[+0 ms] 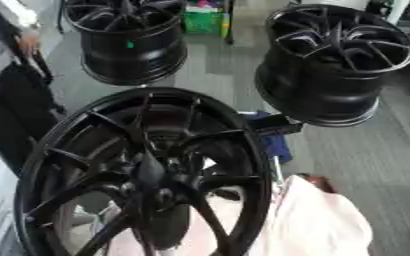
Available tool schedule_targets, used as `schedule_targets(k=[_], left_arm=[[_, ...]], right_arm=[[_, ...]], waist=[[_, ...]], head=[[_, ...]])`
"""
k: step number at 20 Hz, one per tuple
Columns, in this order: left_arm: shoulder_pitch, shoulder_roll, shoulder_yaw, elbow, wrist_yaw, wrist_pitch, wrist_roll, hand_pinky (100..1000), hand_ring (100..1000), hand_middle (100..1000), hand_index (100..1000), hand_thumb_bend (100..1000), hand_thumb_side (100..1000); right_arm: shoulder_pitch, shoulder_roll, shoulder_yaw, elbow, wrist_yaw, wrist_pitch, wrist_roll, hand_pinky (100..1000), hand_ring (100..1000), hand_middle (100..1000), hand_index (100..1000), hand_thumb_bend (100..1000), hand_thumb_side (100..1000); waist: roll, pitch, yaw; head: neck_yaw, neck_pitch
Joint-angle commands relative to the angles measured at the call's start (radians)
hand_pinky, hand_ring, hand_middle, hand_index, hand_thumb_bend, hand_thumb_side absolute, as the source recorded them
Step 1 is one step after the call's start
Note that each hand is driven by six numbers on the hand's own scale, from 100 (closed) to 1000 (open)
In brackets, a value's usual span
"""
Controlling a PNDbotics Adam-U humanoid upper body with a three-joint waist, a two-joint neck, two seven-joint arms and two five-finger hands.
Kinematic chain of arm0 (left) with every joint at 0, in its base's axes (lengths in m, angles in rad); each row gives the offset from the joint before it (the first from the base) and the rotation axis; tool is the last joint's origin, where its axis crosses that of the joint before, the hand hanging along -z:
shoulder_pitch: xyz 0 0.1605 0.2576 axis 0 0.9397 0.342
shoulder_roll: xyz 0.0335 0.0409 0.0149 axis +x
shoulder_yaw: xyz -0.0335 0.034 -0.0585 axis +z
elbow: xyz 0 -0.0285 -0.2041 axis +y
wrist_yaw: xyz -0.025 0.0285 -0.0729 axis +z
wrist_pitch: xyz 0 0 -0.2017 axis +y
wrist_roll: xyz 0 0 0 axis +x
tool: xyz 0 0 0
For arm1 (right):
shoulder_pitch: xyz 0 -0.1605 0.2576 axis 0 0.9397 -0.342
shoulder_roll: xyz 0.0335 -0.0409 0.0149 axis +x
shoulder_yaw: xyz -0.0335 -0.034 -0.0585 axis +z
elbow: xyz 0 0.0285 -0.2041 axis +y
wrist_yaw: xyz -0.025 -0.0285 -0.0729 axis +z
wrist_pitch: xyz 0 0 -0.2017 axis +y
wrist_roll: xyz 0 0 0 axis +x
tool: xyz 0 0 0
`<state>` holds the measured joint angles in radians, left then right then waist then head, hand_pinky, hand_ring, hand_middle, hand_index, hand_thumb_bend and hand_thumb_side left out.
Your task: Pull the pin out of the wheel hub.
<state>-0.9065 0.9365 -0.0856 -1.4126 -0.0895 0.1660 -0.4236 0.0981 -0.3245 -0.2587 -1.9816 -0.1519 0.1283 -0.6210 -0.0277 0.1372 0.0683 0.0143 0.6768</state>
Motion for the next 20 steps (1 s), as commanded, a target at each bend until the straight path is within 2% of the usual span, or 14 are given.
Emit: schedule_targets(k=[1, 4, 8, 16, 18, 20], left_arm=[[-0.011, 0.045, 0.037, 0.031, -0.007, -0.013, 0.022, 712, 556, 246, 514, 108, 100], [0.043, 0.082, 0.080, 0.087, -0.041, 0.004, 0.049, 711, 557, 246, 516, 105, 100], [0.128, 0.098, 0.103, 0.128, -0.090, -0.034, 0.062, 710, 559, 250, 519, 119, 100], [0.217, 0.086, 0.069, 0.125, -0.117, -0.088, 0.038, 711, 569, 275, 535, 166, 100], [0.229, 0.084, 0.063, 0.137, -0.144, -0.085, 0.041, 713, 577, 300, 548, 194, 100], [0.237, 0.079, 0.060, 0.148, -0.166, -0.083, 0.046, 726, 603, 362, 600, 244, 100]], right_arm=[[0.000, -0.032, -0.013, -0.018, 0.012, -0.002, -0.006, 703, 672, 700, 744, 100, 741], [0.003, -0.036, -0.019, -0.018, 0.017, -0.005, -0.015, 703, 672, 700, 745, 100, 739], [0.003, -0.044, -0.019, -0.018, 0.021, -0.008, -0.018, 703, 672, 700, 745, 100, 735], [-0.001, -0.044, -0.017, -0.018, 0.022, -0.009, -0.019, 703, 672, 700, 744, 100, 736], [0.000, -0.043, -0.017, -0.018, 0.021, -0.009, -0.019, 703, 672, 700, 744, 100, 736], [-0.001, -0.042, -0.018, -0.018, 0.021, -0.009, -0.020, 702, 672, 700, 744, 100, 735]], waist=[[0.001, -0.015, 0.003], [-0.004, -0.023, 0.015], [-0.008, -0.028, 0.015], [-0.012, -0.028, 0.010], [-0.013, -0.027, 0.009], [-0.013, -0.026, 0.007]], head=[[0.000, 0.005], [0.001, 0.012], [0.014, 0.014], [0.031, 0.007], [0.034, 0.005], [0.034, 0.004]])
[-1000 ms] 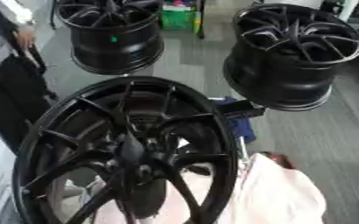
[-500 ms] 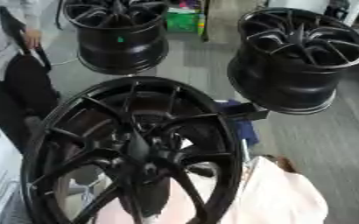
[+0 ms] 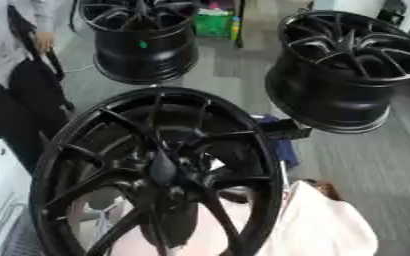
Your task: Pull the pin out of the wheel hub.
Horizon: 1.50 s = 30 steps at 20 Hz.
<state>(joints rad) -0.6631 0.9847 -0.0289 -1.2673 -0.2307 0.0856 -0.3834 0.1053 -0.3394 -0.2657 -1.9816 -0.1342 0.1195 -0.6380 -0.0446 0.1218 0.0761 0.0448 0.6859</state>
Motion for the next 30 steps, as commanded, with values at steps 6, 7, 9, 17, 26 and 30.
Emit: schedule_targets(k=[6, 7, 9, 17, 26, 30], left_arm=[[0.029, 0.039, -0.005, 0.038, -0.119, 0.000, 0.028, 871, 871, 757, 882, 519, 266], [0.033, 0.038, -0.003, 0.042, -0.136, -0.001, 0.034, 881, 882, 773, 896, 546, 317], [0.037, 0.036, 0.001, 0.047, -0.169, -0.001, 0.045, 888, 890, 785, 912, 560, 339], [0.037, 0.023, 0.021, 0.049, -0.195, 0.003, 0.081, 877, 879, 768, 909, 515, 337], [-0.006, -0.048, 0.115, -0.075, -0.082, -0.021, 0.178, 831, 826, 668, 865, 277, 407], [-0.009, -0.117, 0.199, -0.174, -0.021, -0.080, 0.239, 826, 821, 665, 870, 234, 419]], right_arm=[[-0.011, -0.025, -0.014, -0.018, 0.003, -0.004, -0.006, 702, 672, 699, 744, 100, 735], [-0.011, -0.024, -0.014, -0.018, 0.003, -0.004, -0.007, 702, 672, 699, 744, 100, 735], [-0.011, -0.025, -0.014, -0.018, 0.003, -0.004, -0.008, 702, 672, 698, 743, 100, 734], [-0.008, -0.022, -0.015, -0.018, 0.002, -0.004, -0.010, 701, 672, 699, 743, 100, 736], [-0.007, -0.031, -0.019, -0.018, 0.009, -0.006, -0.015, 701, 673, 699, 744, 100, 727], [-0.011, -0.055, -0.018, -0.018, 0.019, -0.011, -0.015, 703, 675, 701, 745, 100, 714]], waist=[[0.004, -0.009, -0.003], [0.004, -0.009, -0.002], [0.004, -0.010, -0.002], [0.003, -0.013, 0.002], [0.000, -0.017, 0.007], [-0.003, -0.019, 0.012]], head=[[0.004, -0.002], [0.004, -0.002], [0.003, 0.001], [0.006, 0.010], [-0.008, 0.008], [-0.016, 0.009]])
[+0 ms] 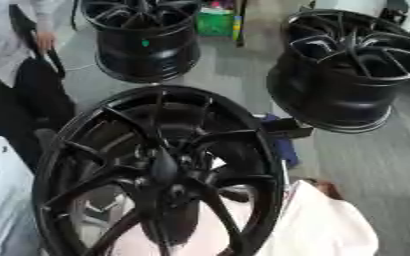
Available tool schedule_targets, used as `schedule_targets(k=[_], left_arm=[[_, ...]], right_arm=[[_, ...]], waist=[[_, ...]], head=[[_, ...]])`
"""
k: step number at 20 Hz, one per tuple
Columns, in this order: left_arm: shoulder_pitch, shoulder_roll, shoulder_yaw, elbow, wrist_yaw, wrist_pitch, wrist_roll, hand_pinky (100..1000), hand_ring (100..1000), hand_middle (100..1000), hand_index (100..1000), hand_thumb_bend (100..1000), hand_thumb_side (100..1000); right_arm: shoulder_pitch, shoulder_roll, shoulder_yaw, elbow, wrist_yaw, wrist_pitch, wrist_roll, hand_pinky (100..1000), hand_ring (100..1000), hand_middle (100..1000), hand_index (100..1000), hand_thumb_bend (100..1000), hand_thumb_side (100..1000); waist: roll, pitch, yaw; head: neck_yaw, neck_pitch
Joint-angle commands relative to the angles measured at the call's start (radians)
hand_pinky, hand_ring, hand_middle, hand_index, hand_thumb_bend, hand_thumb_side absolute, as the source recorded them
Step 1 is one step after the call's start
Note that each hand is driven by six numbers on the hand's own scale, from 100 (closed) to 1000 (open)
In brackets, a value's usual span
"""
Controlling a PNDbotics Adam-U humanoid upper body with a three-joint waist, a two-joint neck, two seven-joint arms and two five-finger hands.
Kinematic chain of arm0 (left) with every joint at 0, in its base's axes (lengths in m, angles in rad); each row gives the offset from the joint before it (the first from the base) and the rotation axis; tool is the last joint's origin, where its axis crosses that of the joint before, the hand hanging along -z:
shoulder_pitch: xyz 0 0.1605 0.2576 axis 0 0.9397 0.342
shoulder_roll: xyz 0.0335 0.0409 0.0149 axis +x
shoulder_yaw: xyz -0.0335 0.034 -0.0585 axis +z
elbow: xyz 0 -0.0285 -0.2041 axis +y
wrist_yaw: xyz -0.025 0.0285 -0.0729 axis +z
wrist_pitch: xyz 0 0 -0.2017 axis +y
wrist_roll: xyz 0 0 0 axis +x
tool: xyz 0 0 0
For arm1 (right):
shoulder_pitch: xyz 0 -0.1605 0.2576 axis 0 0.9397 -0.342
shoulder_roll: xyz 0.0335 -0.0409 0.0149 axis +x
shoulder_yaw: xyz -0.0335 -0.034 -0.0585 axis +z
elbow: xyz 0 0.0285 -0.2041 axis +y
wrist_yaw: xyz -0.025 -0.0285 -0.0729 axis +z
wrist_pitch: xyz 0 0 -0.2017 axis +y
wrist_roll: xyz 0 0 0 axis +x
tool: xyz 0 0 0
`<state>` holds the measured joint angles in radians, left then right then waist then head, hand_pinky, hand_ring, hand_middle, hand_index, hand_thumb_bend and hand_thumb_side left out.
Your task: Pull the pin out of the wheel hub.
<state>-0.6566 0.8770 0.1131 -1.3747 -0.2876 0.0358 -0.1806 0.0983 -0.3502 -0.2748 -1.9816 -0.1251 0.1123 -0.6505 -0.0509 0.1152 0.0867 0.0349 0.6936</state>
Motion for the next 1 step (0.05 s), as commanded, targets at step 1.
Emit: schedule_targets(k=[1], left_arm=[[-0.003, -0.028, 0.071, -0.093, 0.052, -0.046, 0.053, 827, 822, 667, 870, 233, 422]], right_arm=[[-0.006, -0.052, -0.008, -0.018, 0.012, -0.005, -0.002, 703, 675, 701, 746, 100, 712]], waist=[[0.003, -0.012, 0.002]], head=[[-0.008, 0.001]])
